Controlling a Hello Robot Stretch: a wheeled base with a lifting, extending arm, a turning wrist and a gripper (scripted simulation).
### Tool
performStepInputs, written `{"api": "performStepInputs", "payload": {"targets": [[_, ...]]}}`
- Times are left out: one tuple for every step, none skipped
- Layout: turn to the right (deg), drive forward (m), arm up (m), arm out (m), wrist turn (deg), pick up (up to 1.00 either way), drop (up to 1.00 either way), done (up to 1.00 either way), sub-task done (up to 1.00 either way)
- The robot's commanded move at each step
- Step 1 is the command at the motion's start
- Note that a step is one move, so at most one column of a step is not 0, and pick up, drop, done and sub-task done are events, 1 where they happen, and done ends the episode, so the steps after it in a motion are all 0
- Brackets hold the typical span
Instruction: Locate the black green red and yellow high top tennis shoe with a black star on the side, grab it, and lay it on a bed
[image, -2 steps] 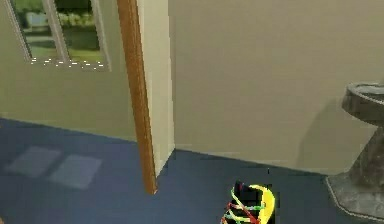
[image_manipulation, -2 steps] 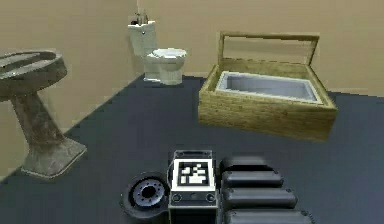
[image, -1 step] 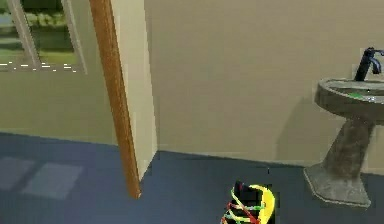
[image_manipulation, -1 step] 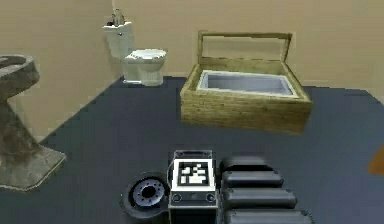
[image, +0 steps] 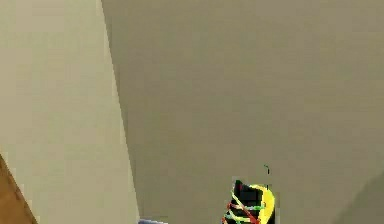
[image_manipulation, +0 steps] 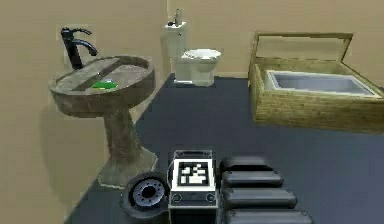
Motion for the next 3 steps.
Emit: {"api": "performStepInputs", "payload": {"targets": [[-45.0,0.00,0.00,0.00,0.0,0.00,0.00,0.00,0.00],[-33.0,0.00,0.00,0.00,0.0,0.00,0.00,0.00,0.00],[0.0,1.00,0.00,0.00,0.0,0.00,0.00,0.00,0.00]]}}
